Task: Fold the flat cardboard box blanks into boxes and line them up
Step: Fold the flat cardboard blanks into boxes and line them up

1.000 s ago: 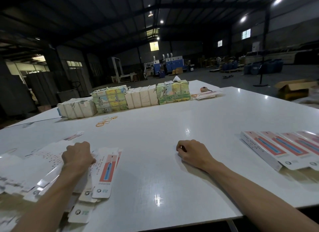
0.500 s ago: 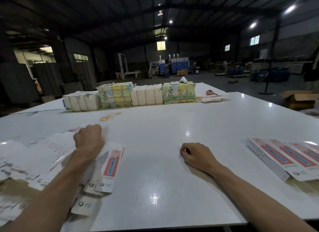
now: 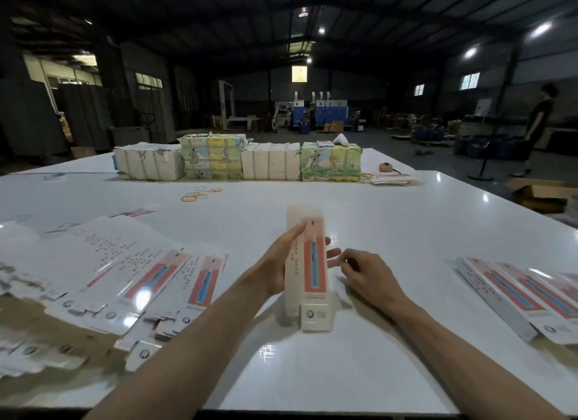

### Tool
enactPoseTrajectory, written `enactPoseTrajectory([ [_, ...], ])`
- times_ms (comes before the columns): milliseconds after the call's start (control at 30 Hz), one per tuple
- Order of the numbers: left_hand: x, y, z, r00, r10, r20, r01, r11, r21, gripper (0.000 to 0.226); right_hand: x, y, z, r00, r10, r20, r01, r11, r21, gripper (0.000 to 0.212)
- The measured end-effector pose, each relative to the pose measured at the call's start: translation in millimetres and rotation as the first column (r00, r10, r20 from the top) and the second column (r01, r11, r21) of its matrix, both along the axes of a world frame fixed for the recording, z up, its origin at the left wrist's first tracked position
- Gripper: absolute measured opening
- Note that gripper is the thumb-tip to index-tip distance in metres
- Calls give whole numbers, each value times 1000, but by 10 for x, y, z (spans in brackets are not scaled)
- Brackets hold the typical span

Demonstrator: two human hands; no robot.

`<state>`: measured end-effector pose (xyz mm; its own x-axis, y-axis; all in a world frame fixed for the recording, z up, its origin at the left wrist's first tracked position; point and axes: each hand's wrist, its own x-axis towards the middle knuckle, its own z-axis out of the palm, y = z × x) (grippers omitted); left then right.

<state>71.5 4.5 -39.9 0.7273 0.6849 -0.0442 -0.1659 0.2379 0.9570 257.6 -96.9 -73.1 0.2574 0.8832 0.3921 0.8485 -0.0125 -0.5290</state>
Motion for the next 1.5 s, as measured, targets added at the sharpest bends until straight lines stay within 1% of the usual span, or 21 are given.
enactPoseTrajectory([
  [100,77,-25,-199,990,125,67,-120,990,-76,69,-20,0,17,999,-44,-17,46,984,173,15],
  [167,74,-14,-231,987,130,98,-120,988,-101,80,-71,-18,88,999,-50,12,44,955,294,16],
  [200,63,-10,-233,987,117,107,-106,989,-104,82,-103,-23,141,998,-42,48,23,939,343,18],
  [267,36,-24,-221,989,96,110,-88,993,-77,77,-165,4,262,991,-9,134,-44,919,391,23],
  [300,29,-41,-216,990,99,104,-94,994,-56,73,-190,38,327,987,24,159,-83,922,378,25],
  [367,25,-76,-211,992,101,77,-100,995,-12,70,-232,133,454,979,101,174,-149,947,285,32],
  [433,26,-122,-176,994,80,74,-82,996,30,67,-245,241,538,971,122,205,-162,968,191,37],
  [500,6,-140,-157,994,59,96,-63,997,44,65,-243,324,543,962,110,251,-154,974,164,39],
  [567,-28,-126,-163,993,60,105,-64,997,37,65,-258,371,457,958,115,261,-161,973,164,40],
  [700,-37,-104,-194,997,33,70,-36,999,36,70,-279,424,255,984,139,115,-158,971,177,40],
  [800,6,-67,-203,996,27,85,-29,999,20,69,-234,432,245,983,178,40,-183,960,214,35],
  [900,34,-49,-207,993,-36,113,41,998,-44,69,-197,405,277,958,259,-122,-217,935,282,26],
  [1000,55,-54,-208,989,-103,102,110,991,-72,73,-170,401,337,936,256,-240,-177,935,306,15],
  [1067,69,-59,-198,988,-136,79,140,989,-51,76,-167,398,389,913,262,-313,-172,942,287,12],
  [1167,62,-78,-157,976,-204,73,207,978,-34,79,-174,358,480,888,247,-387,-159,956,245,14],
  [1233,55,-102,-132,971,-226,77,229,973,-30,80,-161,312,542,826,280,-488,-174,952,252,17],
  [1300,85,-132,-100,976,-211,52,212,977,-17,77,-137,275,599,744,334,-578,-215,940,266,19],
  [1400,188,-193,-61,987,-157,19,158,986,-60,67,-124,264,628,647,398,-651,-270,917,292,18],
  [1500,239,-195,-55,982,-162,102,176,973,-151,62,-167,293,563,592,424,-685,-266,905,330,19],
])
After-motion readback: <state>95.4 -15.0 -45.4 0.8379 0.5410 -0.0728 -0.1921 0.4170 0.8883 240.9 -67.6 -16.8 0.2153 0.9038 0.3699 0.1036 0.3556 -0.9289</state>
